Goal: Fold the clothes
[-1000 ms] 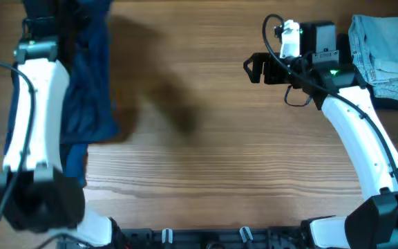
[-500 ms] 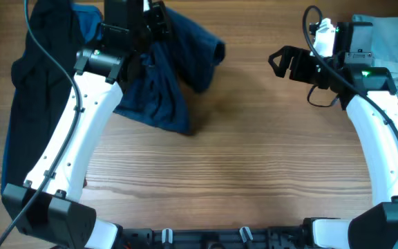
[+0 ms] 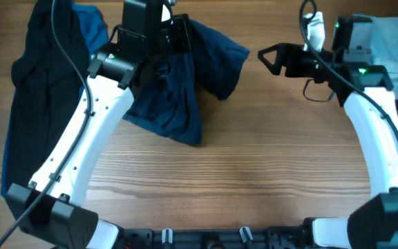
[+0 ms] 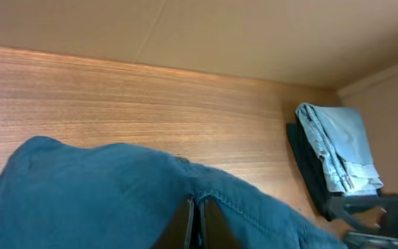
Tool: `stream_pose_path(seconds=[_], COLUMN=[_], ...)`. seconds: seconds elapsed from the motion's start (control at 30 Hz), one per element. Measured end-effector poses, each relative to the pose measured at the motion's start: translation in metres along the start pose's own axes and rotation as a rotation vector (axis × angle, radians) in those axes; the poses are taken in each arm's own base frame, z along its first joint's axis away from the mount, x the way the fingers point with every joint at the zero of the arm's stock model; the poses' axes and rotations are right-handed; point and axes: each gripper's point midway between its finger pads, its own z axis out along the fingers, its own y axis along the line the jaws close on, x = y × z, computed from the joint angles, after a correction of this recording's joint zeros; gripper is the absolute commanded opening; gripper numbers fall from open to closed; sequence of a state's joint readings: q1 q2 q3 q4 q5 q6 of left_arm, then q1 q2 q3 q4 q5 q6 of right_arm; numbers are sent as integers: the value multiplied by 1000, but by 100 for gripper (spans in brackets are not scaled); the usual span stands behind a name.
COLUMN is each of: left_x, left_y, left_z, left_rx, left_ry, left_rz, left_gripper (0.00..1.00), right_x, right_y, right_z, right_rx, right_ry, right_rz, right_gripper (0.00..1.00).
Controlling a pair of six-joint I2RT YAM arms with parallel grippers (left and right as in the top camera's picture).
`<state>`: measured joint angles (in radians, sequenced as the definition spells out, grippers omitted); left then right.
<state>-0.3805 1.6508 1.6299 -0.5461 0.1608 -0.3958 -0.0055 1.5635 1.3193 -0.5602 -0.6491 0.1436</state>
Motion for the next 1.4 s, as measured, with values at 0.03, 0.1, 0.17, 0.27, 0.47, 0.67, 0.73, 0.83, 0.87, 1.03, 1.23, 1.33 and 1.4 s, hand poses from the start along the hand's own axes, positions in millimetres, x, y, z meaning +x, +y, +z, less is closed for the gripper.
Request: stream_pose_path(seconds=[0.03,0.1,0.17,0.27,0.47,0.67,0.73,0.83,0.87,1.03,1.23,1.33,1.4], left_x=[-1,-3,-10,-17,-17,-17,-17,-17,-17,-18,-18,-18,-18], left_y=[-1,-5,-11,-17,-21,-21,-21,-21,-21,-21,-21,-21,-21], left_z=[-2,-11,-24,-39,-43,-43,-43,-43,-43,-43,-43,-43,-43], left_rx=[4,13,26,42,51,51,51,51,51,52,52,52,53], left_ry=[-2,-12,-37,-68,-71,-70,-70,-71,-71,-72,-74,-73,-73], left_rz=[1,3,8,14,17,17,17,17,17,17,17,17,17], left_gripper=[4,4,4,4,4,4,4,4,4,4,4,4,4], right_x=[-1,2,5,14,46,36,33,36,38,43,43,41,35], right_y=[-1,-7,-19,-35,-43,-31,-29,-26,-25,-13,21,34,36], right_z=[5,20,39,70,110,107,106,104,103,107,129,142,150], right_rx=[-20,-51,-88,-179,-389,-493,-505,-527,-538,-571,-581,-555,-512], right_ry=[1,20,35,68,166,135,129,121,120,107,84,65,37], right_rz=[-10,1,35,121,239,206,199,138,106,-27,-164,-213,-235], right_gripper=[86,86,87,85,86,84,86,88,88,88,81,73,59])
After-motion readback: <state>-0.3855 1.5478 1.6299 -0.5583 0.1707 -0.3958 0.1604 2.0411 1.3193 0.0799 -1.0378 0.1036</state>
